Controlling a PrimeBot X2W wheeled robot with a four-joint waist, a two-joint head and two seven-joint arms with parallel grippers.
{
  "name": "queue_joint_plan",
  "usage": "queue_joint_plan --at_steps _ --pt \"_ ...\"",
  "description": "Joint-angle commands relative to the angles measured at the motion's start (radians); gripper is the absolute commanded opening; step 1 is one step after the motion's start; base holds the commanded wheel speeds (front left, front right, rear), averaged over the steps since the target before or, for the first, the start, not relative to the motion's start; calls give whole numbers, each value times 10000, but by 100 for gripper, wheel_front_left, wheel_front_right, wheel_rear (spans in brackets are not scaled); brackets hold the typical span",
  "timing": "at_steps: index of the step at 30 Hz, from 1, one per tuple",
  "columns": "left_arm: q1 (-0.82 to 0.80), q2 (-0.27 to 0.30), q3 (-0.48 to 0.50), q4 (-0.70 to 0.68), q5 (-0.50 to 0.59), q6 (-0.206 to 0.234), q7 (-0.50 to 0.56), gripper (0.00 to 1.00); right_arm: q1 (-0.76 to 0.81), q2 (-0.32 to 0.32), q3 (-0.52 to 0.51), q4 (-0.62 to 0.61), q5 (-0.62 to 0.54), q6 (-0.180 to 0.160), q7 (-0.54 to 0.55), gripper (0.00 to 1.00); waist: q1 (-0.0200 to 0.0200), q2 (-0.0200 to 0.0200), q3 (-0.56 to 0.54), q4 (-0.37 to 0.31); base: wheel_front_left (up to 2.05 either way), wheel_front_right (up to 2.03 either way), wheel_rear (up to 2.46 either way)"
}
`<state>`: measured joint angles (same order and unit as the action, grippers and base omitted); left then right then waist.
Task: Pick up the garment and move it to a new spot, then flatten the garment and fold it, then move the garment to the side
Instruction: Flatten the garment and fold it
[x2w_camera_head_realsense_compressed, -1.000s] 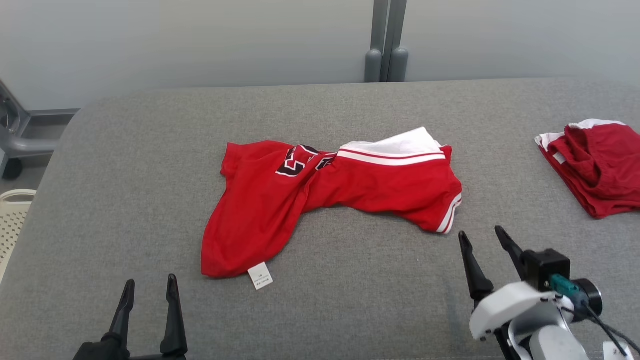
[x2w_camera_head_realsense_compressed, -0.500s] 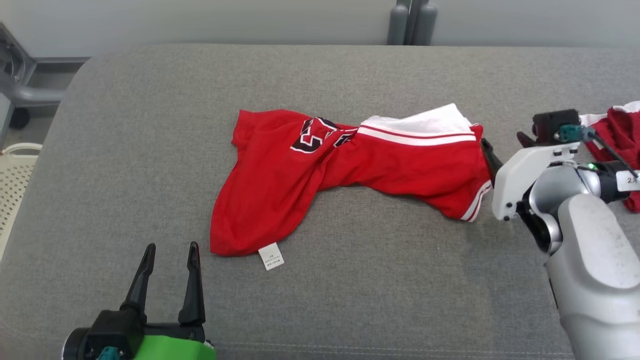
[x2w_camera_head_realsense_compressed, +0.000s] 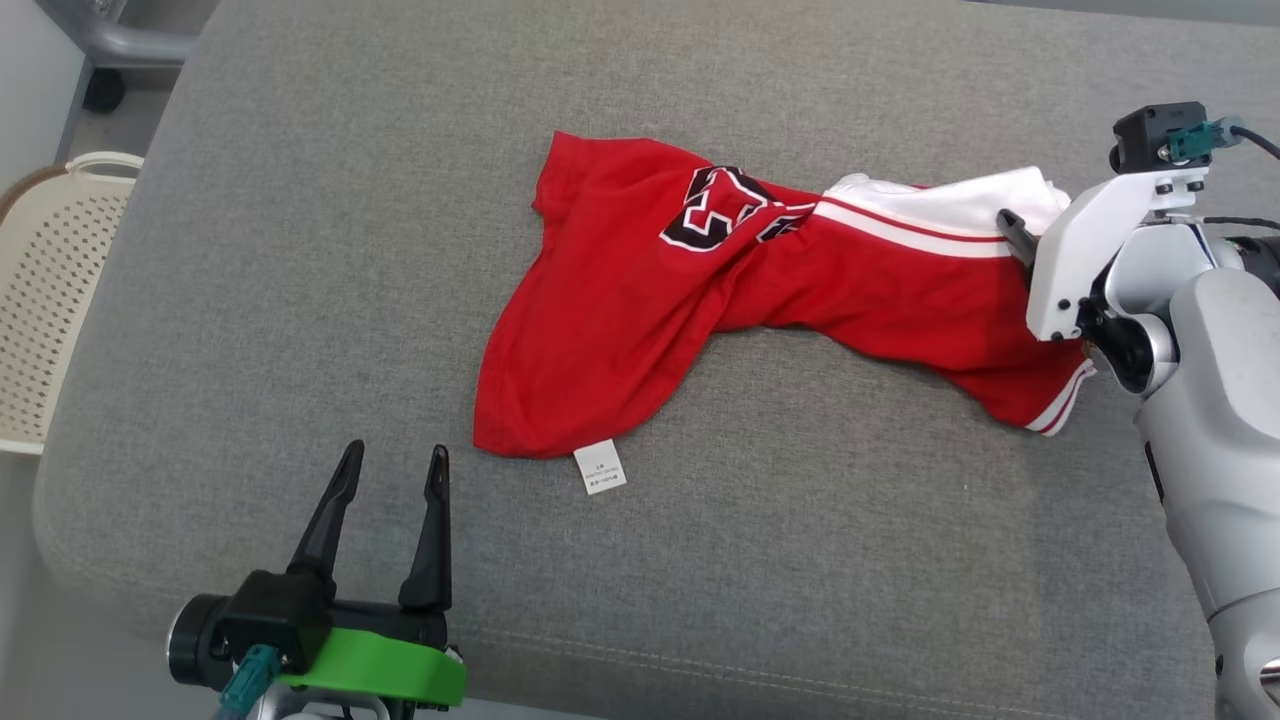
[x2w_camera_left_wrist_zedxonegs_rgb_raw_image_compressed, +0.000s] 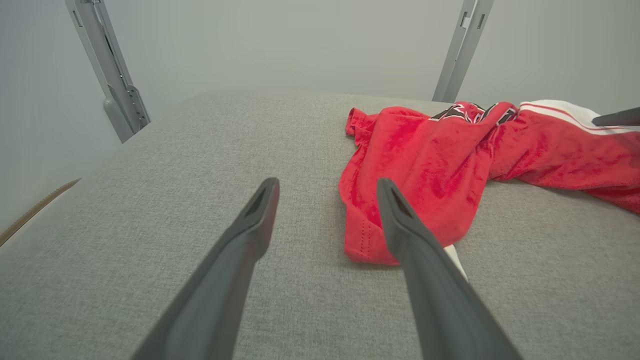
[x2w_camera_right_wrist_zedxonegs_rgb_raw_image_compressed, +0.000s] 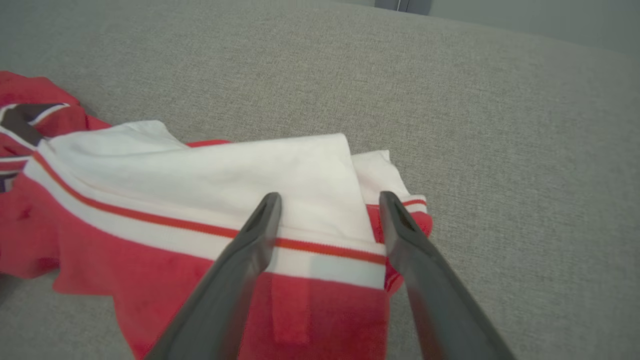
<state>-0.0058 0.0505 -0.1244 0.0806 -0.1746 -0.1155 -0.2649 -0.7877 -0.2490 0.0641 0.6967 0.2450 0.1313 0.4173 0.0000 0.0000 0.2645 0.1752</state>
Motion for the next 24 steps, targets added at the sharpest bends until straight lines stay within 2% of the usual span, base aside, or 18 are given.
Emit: queue_joint_plan --at_steps 1,2,3,4,5,7,16,24 --pt "-209 4 -18 45 25 -37 5 100 -190 -82 141 184 319 -12 127 100 0 0 303 275 0 0 0" --pt "-233 6 -22 53 9 -45 5 100 -252 -77 221 255 444 -12 170 93 0 0 323 284 0 0 0" --pt "-255 6 -20 68 -16 -46 5 100 -325 -117 314 314 520 -10 197 60 0 0 348 285 0 0 0" --pt "-281 6 -12 70 -27 -49 5 100 -380 -170 432 319 579 -10 136 46 0 0 365 279 0 0 0" --pt "-297 6 -1 79 -47 -48 5 100 -393 -211 529 325 650 -10 78 19 0 0 369 267 0 0 0" --pt "-288 6 31 127 -61 -31 5 100 -304 -253 769 317 757 -10 -35 0 0 0 328 227 0 0 0" --pt "-119 7 157 312 -125 80 5 100 299 -562 1519 -234 1374 -10 -563 0 0 0 -150 -201 0 0 0" --pt "285 7 346 463 -157 121 5 100 2154 -1104 1912 -2485 2073 -12 -266 0 0 0 -846 -806 0 0 0"
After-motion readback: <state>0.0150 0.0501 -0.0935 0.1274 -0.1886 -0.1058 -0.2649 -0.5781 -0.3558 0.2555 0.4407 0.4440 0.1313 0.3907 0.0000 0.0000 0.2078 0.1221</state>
